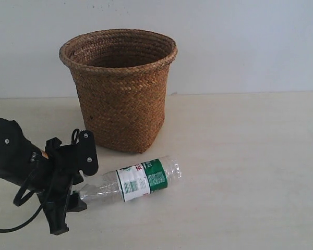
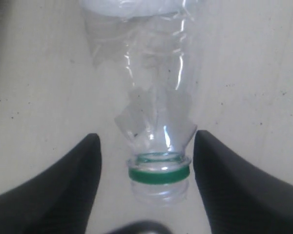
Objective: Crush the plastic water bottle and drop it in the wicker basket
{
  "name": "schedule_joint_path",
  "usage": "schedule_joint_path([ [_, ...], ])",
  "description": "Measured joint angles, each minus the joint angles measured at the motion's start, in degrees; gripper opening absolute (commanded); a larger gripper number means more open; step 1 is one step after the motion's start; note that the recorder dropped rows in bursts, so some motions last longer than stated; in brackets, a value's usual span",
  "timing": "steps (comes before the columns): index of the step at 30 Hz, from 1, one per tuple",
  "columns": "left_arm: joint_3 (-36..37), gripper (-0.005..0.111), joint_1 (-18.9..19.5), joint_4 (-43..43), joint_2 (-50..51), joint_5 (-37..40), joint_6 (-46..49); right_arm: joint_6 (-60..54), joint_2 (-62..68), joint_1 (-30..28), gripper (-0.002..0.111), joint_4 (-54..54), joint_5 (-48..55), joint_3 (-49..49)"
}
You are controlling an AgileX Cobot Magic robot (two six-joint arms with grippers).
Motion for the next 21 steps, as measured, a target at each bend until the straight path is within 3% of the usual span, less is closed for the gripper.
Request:
schedule_joint_path([
  [16, 0.0, 0.053, 0.0, 0.0, 1.2, 0.7, 0.0, 0.0, 0.0, 0.0, 0.000, 0.0, 0.0, 0.0],
  [21, 0.0, 0.043, 0.0, 0.0, 2.4, 0.3, 0.0, 0.0, 0.0, 0.0, 0.000, 0.0, 0.0, 0.0],
])
